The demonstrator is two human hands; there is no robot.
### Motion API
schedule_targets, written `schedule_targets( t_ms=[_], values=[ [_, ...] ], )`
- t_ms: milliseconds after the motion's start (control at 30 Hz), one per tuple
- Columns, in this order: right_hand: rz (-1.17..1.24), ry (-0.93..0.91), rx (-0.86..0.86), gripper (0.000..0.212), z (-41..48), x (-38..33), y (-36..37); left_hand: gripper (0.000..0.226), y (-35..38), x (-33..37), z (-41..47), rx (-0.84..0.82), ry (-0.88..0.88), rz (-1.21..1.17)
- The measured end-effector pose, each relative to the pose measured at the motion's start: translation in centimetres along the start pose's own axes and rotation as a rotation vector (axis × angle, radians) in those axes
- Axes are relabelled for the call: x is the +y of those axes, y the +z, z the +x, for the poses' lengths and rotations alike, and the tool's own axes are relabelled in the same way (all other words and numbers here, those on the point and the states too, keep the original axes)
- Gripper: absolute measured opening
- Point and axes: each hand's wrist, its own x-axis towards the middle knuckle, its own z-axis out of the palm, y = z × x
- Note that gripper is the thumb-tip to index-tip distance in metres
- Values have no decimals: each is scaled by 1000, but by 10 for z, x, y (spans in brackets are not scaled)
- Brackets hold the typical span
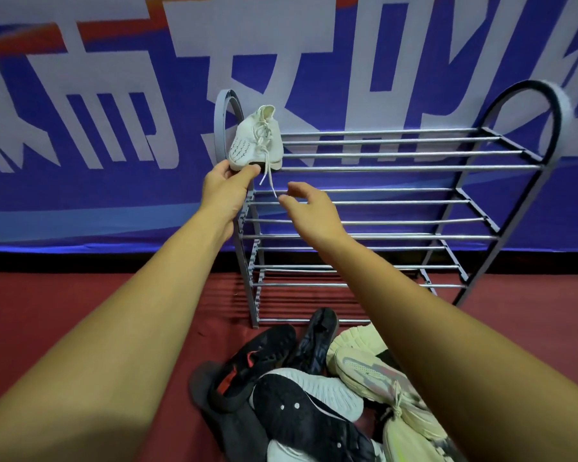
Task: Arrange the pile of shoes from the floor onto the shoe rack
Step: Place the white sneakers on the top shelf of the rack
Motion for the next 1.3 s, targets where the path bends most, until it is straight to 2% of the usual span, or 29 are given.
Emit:
schedule_targets(
  t_ms=[67,167,333,600,700,867,933,1133,1300],
  values=[
    [-50,9,-19,47,-5,3,-9,26,4,0,-3,21,-12,-16],
    [-125,21,-56,48,-14,5,-23,39,5,0,-8,59,-23,10],
    [-261,64,-100,46,-32,21,-39,72,2,-25,-26,-63,-73,207],
    [-531,203,-307,47,-98,98,-34,48,10,-105,-85,-420,-164,705],
    [-647,270,-404,38,-124,129,-38,48,14,-136,-110,-589,-169,883],
    [-801,326,-535,46,-151,162,-38,43,18,-164,-142,-817,-168,1175],
    [-860,336,-581,47,-157,174,-33,43,24,-173,-152,-913,-155,1225],
    [-991,386,-733,40,-172,221,-22,46,45,-231,-182,-1056,-175,1210],
    [-1047,407,-839,33,-186,255,-17,48,59,-264,-196,-1109,-173,1178]
  ],
)
